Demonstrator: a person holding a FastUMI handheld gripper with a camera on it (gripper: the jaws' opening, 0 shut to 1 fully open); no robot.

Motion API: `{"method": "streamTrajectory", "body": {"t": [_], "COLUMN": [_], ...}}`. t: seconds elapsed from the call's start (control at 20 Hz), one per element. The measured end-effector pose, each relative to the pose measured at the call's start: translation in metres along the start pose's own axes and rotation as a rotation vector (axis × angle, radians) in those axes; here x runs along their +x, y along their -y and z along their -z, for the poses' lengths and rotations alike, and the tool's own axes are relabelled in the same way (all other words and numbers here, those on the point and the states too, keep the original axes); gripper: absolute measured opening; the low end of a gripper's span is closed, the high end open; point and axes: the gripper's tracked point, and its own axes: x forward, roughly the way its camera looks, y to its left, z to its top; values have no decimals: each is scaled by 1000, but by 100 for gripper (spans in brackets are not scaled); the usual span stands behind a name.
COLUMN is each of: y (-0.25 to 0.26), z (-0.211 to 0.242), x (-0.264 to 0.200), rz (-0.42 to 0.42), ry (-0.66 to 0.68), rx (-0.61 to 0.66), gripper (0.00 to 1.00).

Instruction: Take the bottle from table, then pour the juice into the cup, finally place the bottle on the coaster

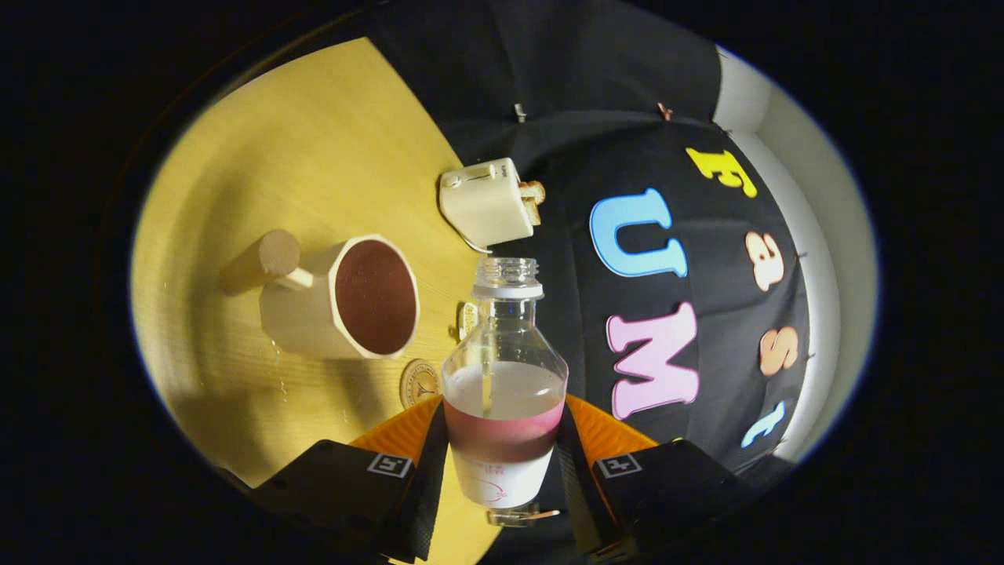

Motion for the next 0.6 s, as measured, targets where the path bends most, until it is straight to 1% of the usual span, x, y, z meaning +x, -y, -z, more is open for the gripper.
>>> {"method": "streamTrajectory", "body": {"t": [0.15,0.25,0.35,0.4,0.5,0.6], "y": [-14,-15,-13,-14,-11,5], "z": [-1,-3,0,1,-3,-5], "x": [-2,-1,-4,-4,-3,-3], "rz": [-58,-67,-71,-90,-116,-111], "ry": [20,26,19,20,46,86], "rx": [280,453,598,673,817,934], "gripper": [70,70,70,70,71,72]}}
